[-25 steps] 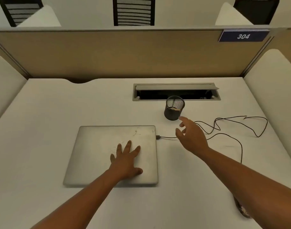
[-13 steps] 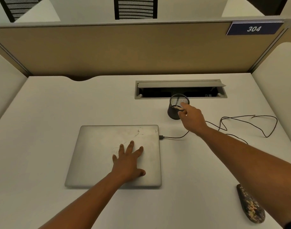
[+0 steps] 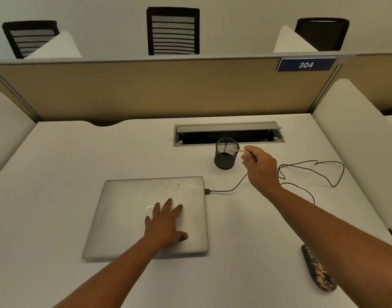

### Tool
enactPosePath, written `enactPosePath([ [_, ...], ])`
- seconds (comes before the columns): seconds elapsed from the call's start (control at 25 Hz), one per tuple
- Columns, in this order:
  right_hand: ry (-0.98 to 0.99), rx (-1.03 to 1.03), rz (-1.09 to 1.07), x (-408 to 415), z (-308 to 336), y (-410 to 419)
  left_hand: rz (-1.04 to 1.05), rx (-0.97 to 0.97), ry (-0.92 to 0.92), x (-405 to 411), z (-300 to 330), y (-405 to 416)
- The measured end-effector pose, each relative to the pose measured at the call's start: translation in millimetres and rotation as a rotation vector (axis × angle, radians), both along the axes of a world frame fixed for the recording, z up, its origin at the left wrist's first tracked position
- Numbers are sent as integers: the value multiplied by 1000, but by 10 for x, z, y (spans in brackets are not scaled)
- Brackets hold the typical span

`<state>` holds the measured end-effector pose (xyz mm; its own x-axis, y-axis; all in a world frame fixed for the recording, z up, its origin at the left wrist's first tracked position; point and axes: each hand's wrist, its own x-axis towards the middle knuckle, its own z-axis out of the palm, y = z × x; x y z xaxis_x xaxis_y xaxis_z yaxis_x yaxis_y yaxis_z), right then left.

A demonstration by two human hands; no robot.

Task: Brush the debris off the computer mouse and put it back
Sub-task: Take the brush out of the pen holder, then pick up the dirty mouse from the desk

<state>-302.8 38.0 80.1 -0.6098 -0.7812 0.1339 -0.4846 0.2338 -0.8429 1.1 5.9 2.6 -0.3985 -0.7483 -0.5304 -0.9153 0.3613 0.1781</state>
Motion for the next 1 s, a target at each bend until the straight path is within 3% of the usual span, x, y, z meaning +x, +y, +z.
enactPosePath([
  [0.24, -188, -161, -76, 74, 228, 548, -70, -75, 19, -64, 116, 211],
  [0.44, -316, -215, -145, 120, 282, 1042, -146, -93, 194, -354, 243, 456],
  [0.68, -375, -256, -265, -53, 231, 1860, -263, 56, 414, -991, 161, 1000],
  [1.0, -551, -248, -496, -492, 24, 3020, -369, 269, 515, -1841, -129, 1801],
])
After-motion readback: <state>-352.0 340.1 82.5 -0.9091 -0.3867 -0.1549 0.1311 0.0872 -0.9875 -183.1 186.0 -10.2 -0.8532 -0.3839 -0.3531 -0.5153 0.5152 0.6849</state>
